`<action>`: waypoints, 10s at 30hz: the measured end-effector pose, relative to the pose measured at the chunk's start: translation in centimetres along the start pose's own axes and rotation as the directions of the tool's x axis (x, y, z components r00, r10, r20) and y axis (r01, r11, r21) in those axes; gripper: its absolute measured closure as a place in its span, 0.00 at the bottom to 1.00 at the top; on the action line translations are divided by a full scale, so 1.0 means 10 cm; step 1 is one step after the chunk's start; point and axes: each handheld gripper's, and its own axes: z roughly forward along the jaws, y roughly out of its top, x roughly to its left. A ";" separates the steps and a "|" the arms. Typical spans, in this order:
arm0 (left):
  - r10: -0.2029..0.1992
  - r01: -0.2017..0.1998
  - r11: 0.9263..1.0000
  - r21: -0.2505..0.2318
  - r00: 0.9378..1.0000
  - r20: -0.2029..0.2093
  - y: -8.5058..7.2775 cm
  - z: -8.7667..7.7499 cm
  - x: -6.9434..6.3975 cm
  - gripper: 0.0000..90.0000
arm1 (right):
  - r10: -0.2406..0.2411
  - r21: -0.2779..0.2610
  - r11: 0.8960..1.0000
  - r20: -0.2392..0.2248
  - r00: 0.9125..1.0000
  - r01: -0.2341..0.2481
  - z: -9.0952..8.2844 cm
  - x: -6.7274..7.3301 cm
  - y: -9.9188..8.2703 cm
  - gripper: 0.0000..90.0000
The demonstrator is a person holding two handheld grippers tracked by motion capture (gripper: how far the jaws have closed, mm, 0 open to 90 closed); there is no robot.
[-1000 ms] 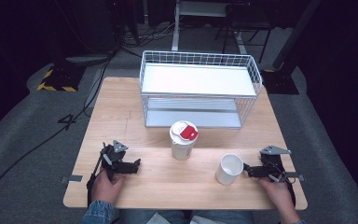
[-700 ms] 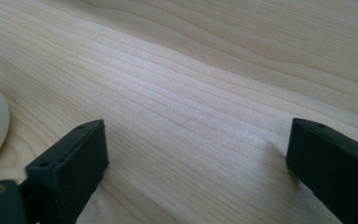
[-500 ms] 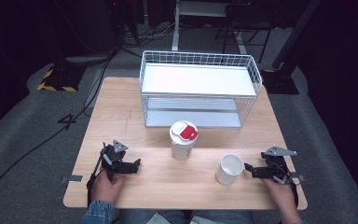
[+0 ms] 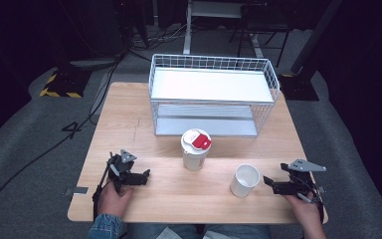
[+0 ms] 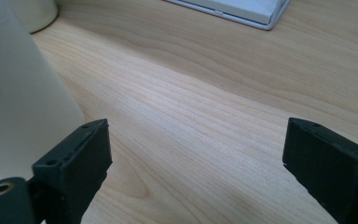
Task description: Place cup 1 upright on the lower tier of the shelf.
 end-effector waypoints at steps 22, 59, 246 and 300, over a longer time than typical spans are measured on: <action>0.000 0.000 1.000 0.000 1.000 0.000 0.00 0.00 0.00 0.03 | -0.059 -0.052 0.997 -0.099 0.993 0.054 -0.40 0.35 0.11 0.09; 0.000 0.000 1.000 0.000 1.000 0.000 0.00 0.00 0.00 0.03 | -0.124 0.028 0.991 -0.224 0.967 0.134 0.17 0.79 0.12 0.13; 0.000 0.000 1.000 0.000 1.000 0.001 0.00 0.00 0.00 0.03 | -0.145 -0.063 0.987 0.036 0.989 0.147 2.06 0.55 1.70 0.25; 0.008 -0.008 1.000 0.003 1.000 0.009 0.01 0.00 0.00 0.02 | -0.076 -0.055 0.996 -0.004 0.997 0.076 1.80 0.45 1.67 0.16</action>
